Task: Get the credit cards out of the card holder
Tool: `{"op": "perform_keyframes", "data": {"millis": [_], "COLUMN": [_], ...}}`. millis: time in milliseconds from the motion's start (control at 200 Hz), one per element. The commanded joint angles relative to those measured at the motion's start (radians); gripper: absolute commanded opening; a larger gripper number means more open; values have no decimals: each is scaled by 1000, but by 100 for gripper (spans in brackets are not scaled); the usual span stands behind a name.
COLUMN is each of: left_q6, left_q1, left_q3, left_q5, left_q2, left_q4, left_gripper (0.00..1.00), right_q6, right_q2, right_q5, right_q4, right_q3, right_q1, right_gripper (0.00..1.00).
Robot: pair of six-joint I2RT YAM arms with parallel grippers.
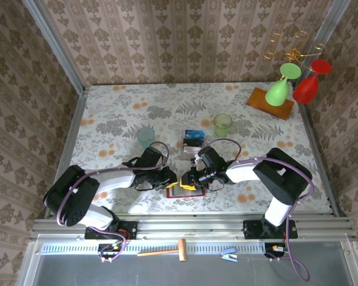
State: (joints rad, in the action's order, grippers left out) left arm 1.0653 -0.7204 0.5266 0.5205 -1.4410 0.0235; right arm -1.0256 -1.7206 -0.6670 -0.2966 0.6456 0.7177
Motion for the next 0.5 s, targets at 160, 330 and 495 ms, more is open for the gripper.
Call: {"op": "perform_keyframes", "data": {"millis": [160,330,495], "left_q6": [22,22,18], "left_q1": [-7,-7,-7], "left_q3": [-17,-7,14], "left_q5": [27,34,44], "left_q2": [2,13,25], "left_q4": [35,35,23], "left_gripper": [16,16,17], "right_q6": [-21,-14,-5], "right_q2": [11,88,150], "right_q5": [21,63,85], "right_q4": [10,66,128], "right_q3": [-27,-16,0], "right_q1": [-9,-11,-23], "right_gripper": [30,32,32]}}
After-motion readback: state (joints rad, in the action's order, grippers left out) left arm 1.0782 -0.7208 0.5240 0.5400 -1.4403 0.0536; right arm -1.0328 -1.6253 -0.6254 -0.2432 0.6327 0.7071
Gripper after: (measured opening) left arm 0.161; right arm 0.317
